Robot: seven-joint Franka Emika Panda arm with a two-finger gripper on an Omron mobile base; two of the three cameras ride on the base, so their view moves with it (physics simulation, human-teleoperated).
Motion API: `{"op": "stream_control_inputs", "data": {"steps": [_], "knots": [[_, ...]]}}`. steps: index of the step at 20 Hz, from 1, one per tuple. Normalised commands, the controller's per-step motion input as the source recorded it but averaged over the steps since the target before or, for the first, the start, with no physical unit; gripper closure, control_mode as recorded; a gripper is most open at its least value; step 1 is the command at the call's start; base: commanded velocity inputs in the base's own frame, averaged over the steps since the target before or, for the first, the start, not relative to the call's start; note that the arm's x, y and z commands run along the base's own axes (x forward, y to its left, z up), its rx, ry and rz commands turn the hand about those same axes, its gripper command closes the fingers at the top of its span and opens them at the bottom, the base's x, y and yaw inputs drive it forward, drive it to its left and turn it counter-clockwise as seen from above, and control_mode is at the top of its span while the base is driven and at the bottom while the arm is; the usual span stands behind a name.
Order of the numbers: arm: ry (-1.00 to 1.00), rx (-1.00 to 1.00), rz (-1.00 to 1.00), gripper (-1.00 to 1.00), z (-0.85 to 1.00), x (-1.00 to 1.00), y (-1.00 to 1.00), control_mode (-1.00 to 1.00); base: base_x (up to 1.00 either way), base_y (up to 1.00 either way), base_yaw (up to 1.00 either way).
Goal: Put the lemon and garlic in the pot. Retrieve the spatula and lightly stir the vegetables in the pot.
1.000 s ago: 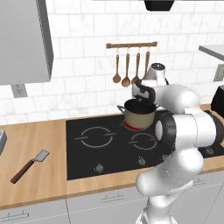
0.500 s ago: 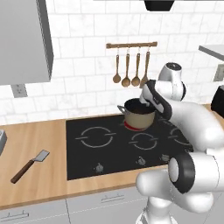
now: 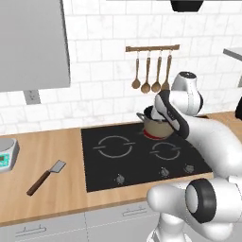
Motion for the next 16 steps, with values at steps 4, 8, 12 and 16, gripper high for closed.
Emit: {"op": "stream_control_inputs", "data": {"steps": [4,8,12,16], "knots": [[0.00,0.00,0.00,-1.00,0.00,0.00,0.00,1.00,0.00,1.00,-0.02],[0.03,-0.03,0.01,-1.00,0.00,0.08,0.35,-1.00,0.00,0.50,-0.01],[0.00,-0.06,0.44,-1.00,0.00,-0.03,0.36,-1.00,0.00,0.00,0.00],[0.00,-0.16,0.89,-1.00,-0.06,-0.37,0.63,-1.00,0.00,0.00,0.00]]}}
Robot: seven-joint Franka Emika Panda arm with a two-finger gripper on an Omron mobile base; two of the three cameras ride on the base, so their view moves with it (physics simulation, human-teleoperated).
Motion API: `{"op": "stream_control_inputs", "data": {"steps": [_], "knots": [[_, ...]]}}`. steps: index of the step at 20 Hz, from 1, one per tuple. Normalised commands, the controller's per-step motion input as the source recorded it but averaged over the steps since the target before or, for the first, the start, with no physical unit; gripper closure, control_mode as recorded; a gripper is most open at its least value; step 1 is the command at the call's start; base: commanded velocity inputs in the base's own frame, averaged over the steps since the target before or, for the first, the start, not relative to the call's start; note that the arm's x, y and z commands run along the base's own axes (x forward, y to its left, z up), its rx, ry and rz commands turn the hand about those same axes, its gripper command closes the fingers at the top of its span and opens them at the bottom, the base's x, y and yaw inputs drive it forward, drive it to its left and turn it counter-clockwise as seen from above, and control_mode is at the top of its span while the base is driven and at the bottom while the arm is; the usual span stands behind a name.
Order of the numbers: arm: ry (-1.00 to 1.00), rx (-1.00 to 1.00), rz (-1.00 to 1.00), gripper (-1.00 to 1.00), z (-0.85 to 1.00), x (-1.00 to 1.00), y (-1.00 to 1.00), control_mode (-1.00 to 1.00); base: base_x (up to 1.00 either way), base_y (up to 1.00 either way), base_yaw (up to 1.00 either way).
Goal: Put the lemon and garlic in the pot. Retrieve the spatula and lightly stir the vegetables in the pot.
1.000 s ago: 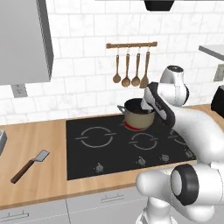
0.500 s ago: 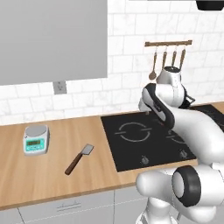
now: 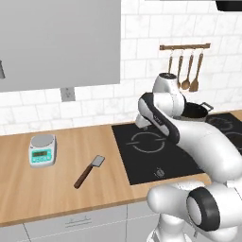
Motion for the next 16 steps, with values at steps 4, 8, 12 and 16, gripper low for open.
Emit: {"op": "stream_control_inputs", "data": {"steps": [4,8,12,16], "knots": [[0.00,-0.20,0.93,-1.00,-0.01,-0.58,0.67,-1.00,0.00,0.00,0.00],[0.00,-0.24,0.89,-1.00,-0.19,-0.50,0.69,-1.00,0.00,0.00,0.00],[0.00,-0.29,0.80,-1.00,-0.40,-0.46,0.89,-1.00,0.00,0.00,0.00],[0.00,-0.32,0.61,-1.00,-0.48,-0.17,1.00,-1.00,0.00,0.00,0.00]]}}
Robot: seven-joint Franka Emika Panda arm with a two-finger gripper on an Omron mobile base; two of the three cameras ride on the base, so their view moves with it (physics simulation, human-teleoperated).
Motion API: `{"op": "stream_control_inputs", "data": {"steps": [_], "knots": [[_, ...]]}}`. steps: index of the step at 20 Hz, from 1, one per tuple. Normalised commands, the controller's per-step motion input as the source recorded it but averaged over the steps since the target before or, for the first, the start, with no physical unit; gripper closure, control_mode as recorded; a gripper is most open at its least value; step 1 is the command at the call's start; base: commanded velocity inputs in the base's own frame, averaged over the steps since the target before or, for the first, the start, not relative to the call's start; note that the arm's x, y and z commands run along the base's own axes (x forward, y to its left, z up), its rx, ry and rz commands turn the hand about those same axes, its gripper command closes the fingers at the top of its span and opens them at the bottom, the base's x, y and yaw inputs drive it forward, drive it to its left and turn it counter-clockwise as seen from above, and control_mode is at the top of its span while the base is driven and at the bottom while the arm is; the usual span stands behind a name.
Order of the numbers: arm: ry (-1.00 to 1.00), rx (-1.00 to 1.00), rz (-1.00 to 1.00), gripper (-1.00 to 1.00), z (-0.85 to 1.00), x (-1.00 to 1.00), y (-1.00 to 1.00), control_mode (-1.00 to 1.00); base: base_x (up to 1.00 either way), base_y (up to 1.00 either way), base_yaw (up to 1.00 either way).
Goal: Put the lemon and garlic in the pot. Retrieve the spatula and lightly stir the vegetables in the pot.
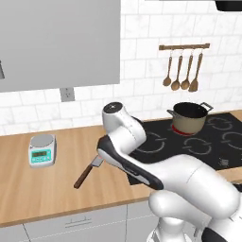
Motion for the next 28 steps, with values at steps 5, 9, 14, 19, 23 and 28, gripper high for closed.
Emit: {"op": "stream_control_inputs", "data": {"steps": [5,9,14,19,23,28], "knots": [[0.02,-0.32,0.43,-1.00,-0.44,0.11,1.00,-1.00,0.00,0.00,0.00],[0.02,-0.34,0.26,-1.00,-0.32,0.21,1.00,-1.00,0.00,0.00,0.00],[-0.01,-0.32,0.14,-1.00,-0.27,-0.01,0.95,-1.00,0.00,0.00,0.00],[-0.08,-0.28,0.02,-1.00,-0.29,-0.05,0.60,-1.00,0.00,0.00,0.00],[-0.04,-0.25,-0.03,-1.00,-0.31,0.12,0.11,-1.00,0.00,0.00,0.00],[-0.06,-0.23,-0.01,-1.00,-0.45,0.21,0.00,-1.00,0.00,0.00,0.00]]}}
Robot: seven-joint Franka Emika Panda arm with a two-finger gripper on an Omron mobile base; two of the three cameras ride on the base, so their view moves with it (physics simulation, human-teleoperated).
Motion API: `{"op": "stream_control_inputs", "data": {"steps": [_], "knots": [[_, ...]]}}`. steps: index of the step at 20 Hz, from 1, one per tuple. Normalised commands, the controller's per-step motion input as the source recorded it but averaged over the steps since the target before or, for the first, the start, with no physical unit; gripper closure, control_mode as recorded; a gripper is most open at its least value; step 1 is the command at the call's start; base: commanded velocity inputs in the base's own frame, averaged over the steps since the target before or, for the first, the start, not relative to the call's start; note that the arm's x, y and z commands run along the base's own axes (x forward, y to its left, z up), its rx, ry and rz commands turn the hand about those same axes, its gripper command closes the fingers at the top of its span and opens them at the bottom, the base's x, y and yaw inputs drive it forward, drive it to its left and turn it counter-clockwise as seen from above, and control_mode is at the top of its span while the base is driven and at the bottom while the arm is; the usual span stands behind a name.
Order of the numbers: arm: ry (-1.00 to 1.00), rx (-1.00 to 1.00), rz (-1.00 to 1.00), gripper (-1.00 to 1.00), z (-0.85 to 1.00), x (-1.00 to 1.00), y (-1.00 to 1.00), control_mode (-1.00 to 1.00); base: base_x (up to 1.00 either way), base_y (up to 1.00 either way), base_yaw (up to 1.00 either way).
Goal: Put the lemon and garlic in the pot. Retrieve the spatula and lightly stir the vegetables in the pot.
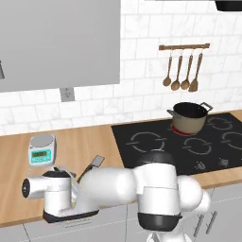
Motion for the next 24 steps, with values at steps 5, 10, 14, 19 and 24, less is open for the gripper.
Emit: {"op": "stream_control_inputs", "data": {"steps": [5,10,14,19,24], "knots": [[-0.07,-0.14,0.00,-1.00,-0.33,0.39,0.00,-1.00,0.00,0.00,0.00],[-0.02,-0.08,0.00,-1.00,-0.23,0.21,0.00,-1.00,0.00,0.00,0.00],[-0.04,-0.04,0.08,-1.00,-0.16,-0.21,-0.36,-1.00,0.00,0.00,0.00],[-0.06,0.00,0.21,-1.00,-0.11,-0.27,-0.62,-1.00,0.00,0.00,0.00],[-0.03,0.01,0.27,-1.00,-0.05,-0.06,-0.58,-1.00,0.00,0.00,0.00]]}}
